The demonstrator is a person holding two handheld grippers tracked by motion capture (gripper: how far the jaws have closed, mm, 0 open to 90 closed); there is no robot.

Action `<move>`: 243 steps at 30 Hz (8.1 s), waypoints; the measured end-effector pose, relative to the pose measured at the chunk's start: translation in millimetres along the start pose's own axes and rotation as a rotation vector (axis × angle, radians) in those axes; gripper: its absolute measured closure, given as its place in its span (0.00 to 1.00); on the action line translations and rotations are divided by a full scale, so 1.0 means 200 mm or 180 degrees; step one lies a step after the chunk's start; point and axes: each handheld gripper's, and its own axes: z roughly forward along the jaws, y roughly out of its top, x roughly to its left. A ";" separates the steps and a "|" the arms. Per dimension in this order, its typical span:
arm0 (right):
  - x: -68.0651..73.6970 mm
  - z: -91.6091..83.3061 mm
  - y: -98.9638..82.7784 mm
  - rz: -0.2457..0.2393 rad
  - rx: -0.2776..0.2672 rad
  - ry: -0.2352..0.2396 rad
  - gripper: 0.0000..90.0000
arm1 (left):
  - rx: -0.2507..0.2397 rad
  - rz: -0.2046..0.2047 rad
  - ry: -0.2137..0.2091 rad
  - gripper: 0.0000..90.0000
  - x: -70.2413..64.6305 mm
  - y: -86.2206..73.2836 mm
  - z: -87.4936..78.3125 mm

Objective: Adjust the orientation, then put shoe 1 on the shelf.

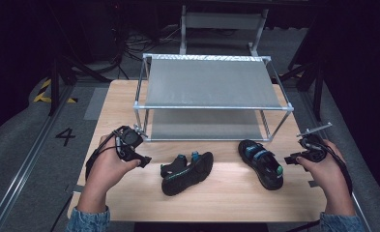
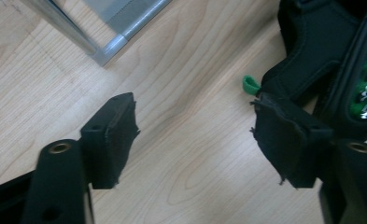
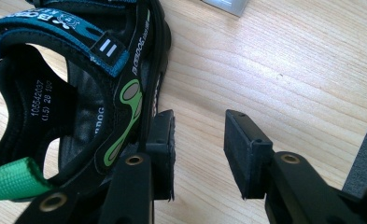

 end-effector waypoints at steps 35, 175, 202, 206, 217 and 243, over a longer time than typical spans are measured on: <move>-0.03 -0.03 -0.04 0.0064 -0.0070 0.0041 0.69 | -0.0304 0.0486 -0.0839 0.99 -0.27 0.17 0.13; 0.01 -0.07 -0.13 -0.0068 -0.0224 0.0180 0.62 | -0.0512 0.0221 -0.0579 0.78 -0.43 0.28 0.15; -0.01 -0.08 -0.12 -0.0017 -0.0251 0.0185 0.64 | -0.0727 0.0045 -0.0480 0.78 -0.41 0.46 -0.18; -0.01 -0.08 -0.10 0.0001 -0.0266 0.0175 0.65 | -0.0747 0.0034 -0.0529 0.78 -0.42 0.49 -0.23; 0.00 -0.07 -0.05 -0.0067 -0.0296 0.0219 0.65 | -0.0779 0.0021 -0.0574 0.78 -0.42 0.54 -0.33; -0.02 -0.10 -0.16 0.0031 -0.0245 0.0100 0.65 | -0.0947 0.0073 -0.0650 0.78 -0.31 0.69 -0.59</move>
